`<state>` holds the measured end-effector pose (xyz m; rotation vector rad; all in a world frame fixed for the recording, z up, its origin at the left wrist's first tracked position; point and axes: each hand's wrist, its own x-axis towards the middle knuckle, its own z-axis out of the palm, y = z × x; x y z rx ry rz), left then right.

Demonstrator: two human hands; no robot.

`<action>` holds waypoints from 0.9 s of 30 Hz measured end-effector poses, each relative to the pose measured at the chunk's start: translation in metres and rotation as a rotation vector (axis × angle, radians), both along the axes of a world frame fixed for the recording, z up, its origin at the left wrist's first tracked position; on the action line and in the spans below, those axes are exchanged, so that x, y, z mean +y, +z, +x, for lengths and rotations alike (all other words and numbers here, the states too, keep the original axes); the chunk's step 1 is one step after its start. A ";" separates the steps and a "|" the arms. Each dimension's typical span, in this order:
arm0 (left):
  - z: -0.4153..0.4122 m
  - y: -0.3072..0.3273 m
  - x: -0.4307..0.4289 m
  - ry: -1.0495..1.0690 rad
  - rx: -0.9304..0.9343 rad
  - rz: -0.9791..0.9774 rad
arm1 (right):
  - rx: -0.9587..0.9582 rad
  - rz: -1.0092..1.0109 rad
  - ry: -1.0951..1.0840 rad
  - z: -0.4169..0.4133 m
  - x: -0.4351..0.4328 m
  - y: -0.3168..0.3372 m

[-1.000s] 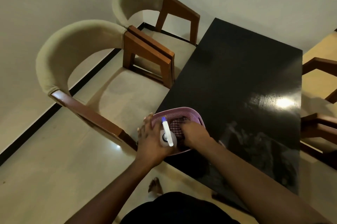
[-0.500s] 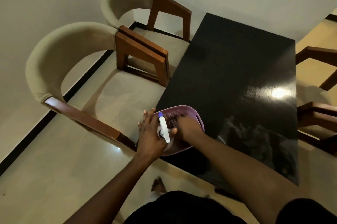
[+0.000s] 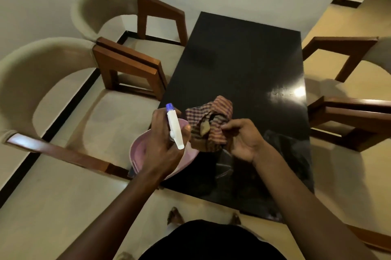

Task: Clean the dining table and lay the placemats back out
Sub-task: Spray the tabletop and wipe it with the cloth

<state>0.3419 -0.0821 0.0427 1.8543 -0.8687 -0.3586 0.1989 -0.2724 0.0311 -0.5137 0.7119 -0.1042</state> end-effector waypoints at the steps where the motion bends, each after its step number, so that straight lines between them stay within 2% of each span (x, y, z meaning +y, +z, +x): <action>1: -0.010 0.005 -0.008 -0.031 -0.011 -0.009 | -0.029 0.036 -0.045 -0.018 -0.008 -0.003; 5: -0.055 0.017 -0.042 -0.148 0.027 -0.005 | -0.147 0.062 -0.156 -0.088 -0.039 -0.003; 9: -0.107 0.007 -0.078 -0.300 0.072 0.042 | -0.013 -0.064 -0.293 -0.161 -0.068 -0.008; 14: -0.163 -0.031 -0.110 -0.526 0.188 0.282 | 0.157 -0.130 -0.328 -0.253 -0.121 -0.056; 18: -0.192 -0.067 -0.125 -0.613 0.178 0.474 | 0.279 -0.305 -0.289 -0.287 -0.161 -0.069; 21: -0.206 -0.085 -0.136 -0.585 0.154 0.590 | 0.463 -0.598 -0.292 -0.277 -0.191 -0.074; 23: -0.211 -0.091 -0.142 -0.575 0.117 0.644 | 0.608 -0.847 -0.197 -0.258 -0.213 -0.090; 24: -0.213 -0.094 -0.144 -0.570 0.095 0.668 | 0.653 -0.955 -0.084 -0.249 -0.223 -0.101; 27: -0.214 -0.100 -0.148 -0.538 0.079 0.731 | 0.760 -1.322 0.523 -0.232 -0.239 -0.144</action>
